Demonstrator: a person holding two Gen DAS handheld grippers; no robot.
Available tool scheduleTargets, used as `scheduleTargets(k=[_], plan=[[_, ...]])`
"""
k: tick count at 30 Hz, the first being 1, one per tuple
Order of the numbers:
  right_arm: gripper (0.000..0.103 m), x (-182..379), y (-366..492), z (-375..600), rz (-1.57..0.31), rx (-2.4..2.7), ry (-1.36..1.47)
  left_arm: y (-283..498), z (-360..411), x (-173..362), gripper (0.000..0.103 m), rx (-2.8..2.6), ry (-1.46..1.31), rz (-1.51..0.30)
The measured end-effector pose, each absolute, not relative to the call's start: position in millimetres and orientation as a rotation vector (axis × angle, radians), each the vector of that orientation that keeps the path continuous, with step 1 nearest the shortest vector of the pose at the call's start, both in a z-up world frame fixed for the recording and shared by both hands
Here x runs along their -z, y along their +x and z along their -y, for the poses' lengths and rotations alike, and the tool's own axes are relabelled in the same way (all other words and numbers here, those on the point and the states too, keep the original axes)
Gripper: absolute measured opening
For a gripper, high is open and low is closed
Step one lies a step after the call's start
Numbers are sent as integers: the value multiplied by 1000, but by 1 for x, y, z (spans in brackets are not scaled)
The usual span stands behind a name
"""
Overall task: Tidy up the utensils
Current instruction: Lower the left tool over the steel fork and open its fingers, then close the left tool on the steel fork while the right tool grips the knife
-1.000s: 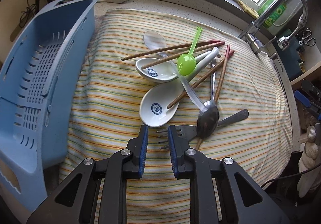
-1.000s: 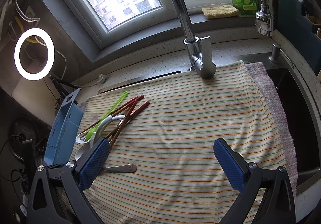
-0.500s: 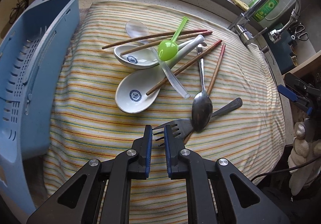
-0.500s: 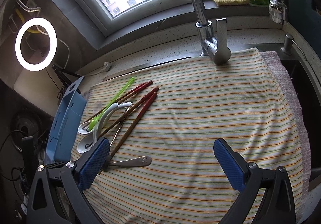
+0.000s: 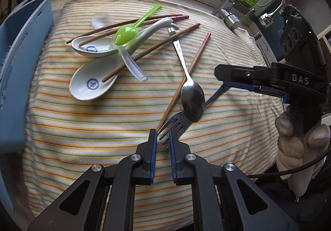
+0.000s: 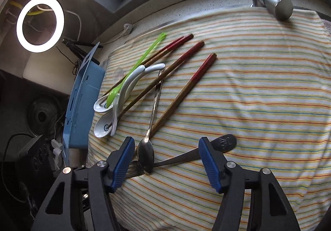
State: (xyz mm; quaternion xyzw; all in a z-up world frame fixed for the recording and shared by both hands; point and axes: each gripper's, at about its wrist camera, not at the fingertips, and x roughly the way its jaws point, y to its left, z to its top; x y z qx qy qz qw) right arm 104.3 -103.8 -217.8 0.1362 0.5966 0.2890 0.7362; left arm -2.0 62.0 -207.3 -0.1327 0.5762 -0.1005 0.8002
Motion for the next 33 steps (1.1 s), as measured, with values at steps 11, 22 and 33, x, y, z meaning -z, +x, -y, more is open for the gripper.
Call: scheduleTargets(k=[11, 22, 33], plan=[[38, 226, 102, 68, -1377, -713, 277, -8, -52, 206, 10, 257, -292, -1230], [38, 216, 108, 51, -1353, -787, 322, -5, -36, 207, 10, 309, -279, -1255], [41, 206, 106, 126, -1330, -594, 309, 1, -15, 200, 25, 324, -61, -1251]])
